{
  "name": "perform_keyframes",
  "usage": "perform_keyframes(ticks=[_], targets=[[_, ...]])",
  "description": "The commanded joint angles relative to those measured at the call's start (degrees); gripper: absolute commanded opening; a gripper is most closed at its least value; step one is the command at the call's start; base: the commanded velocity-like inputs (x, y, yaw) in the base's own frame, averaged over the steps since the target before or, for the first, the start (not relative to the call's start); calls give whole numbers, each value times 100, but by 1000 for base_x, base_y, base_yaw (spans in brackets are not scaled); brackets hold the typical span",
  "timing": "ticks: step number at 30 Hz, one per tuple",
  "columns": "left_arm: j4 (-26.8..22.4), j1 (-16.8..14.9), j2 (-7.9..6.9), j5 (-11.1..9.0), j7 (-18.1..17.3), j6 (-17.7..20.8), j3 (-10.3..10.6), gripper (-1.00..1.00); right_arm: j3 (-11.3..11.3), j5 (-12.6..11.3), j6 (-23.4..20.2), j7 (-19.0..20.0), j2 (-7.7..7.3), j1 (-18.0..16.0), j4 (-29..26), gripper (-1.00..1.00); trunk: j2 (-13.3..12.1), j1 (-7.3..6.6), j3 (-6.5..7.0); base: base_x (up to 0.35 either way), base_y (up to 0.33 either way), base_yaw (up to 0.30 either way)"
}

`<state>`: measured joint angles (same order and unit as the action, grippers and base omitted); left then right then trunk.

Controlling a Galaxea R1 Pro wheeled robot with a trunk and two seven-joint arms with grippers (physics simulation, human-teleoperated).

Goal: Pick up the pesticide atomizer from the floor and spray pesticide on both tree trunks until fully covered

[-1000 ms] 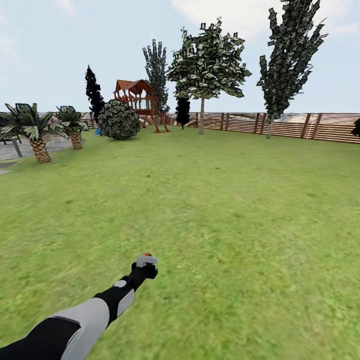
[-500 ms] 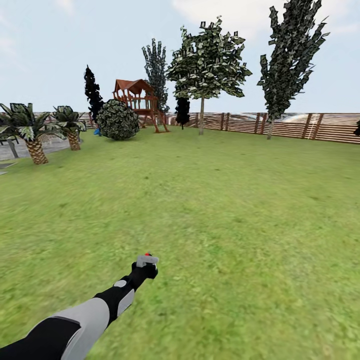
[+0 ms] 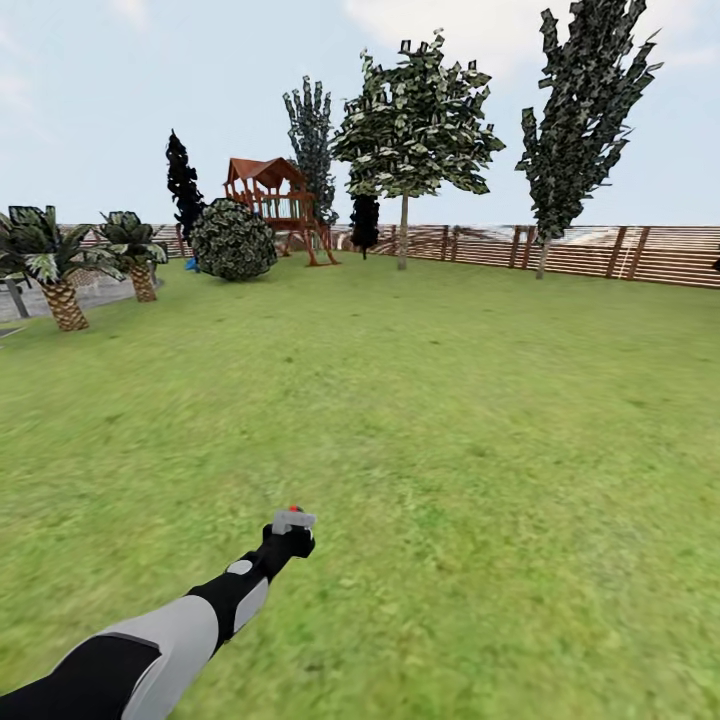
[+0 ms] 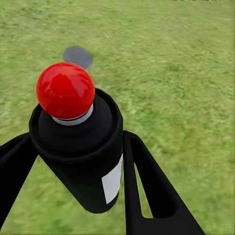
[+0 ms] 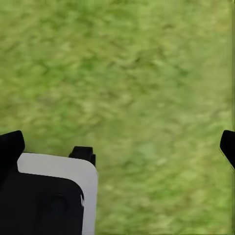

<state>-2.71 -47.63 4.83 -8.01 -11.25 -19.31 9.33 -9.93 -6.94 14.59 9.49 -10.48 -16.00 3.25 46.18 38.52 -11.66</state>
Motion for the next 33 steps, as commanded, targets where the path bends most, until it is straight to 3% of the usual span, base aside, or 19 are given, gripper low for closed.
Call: perform_keyframes(ticks=[1, 33], targets=[[1, 0, 0, 10, 26, -2, -1, -100, 0, 0, 0, 0, -1, 0, 0, 100, 0, 0, 0, 331, -77, 0], [-1, 0, -13, 11, 18, -3, 10, -100, 0, 0, 0, 0, 0, 0, 0, 100, 0, 0, 0, 332, -77, 0]])
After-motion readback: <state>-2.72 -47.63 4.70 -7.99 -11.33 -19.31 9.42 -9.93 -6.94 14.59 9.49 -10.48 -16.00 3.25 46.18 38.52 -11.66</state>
